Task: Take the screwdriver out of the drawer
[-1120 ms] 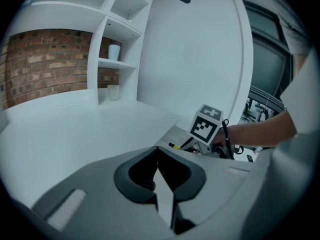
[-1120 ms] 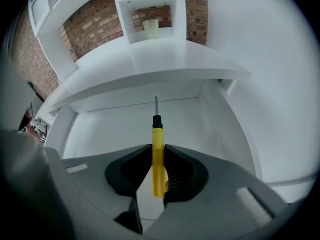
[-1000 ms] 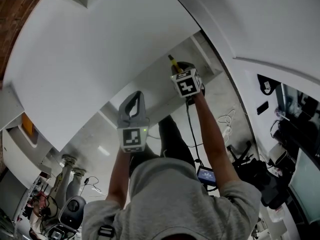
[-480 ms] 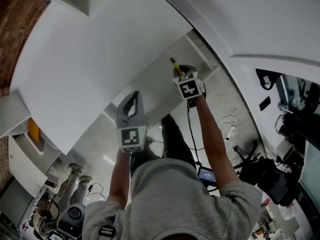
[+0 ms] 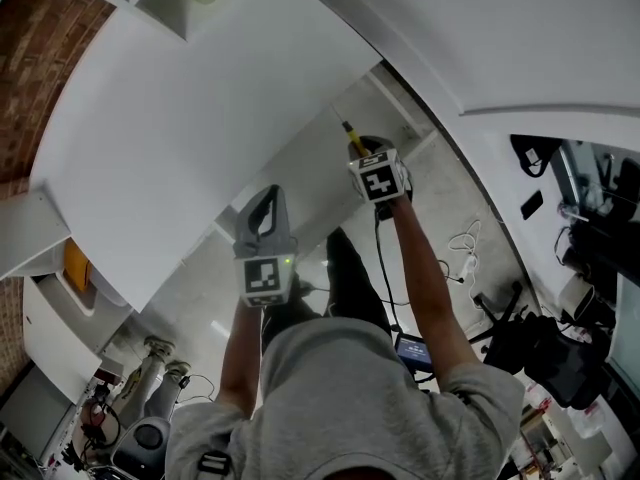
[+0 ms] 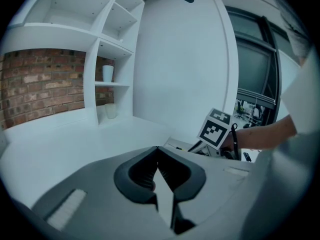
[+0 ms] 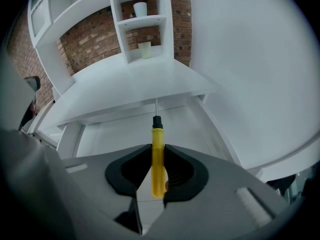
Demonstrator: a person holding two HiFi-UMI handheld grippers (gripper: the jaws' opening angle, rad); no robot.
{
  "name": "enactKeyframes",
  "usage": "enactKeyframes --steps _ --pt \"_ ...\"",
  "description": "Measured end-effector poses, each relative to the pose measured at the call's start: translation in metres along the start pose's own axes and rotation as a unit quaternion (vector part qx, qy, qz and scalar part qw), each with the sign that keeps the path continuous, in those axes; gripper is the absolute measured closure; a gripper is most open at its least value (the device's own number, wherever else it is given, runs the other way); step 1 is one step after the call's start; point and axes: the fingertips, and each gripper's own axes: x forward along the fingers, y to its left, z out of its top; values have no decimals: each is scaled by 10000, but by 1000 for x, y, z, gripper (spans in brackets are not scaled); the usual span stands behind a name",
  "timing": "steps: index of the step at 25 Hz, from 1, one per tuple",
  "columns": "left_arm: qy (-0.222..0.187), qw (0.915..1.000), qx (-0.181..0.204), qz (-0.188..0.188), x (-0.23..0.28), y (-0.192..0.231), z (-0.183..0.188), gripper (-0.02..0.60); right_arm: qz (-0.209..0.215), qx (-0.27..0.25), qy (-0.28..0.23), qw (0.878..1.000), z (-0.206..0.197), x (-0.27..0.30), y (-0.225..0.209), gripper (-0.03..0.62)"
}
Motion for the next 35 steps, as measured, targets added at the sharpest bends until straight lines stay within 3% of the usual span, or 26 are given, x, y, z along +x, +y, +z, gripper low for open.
enactKeyframes --steps 12,17,22,28,35 --pt "-391 9986 303 -161 -28 3 43 569 -280 315 -916 9949 28 -77 18 513" --pt "-585 9967 519 -227 -47 8 57 569 -475 451 -1517 9863 41 -127 33 513" --pt "-842 9955 316 -309 -70 5 80 569 -607 530 -2020 9761 48 -177 56 513" --pt "-1139 9920 379 -402 -103 1 98 569 -780 532 -2497 9637 44 -230 85 513" --pt "-1399 9860 745 -523 -143 -5 102 569 -926 628 -2859 9517 22 -276 120 513"
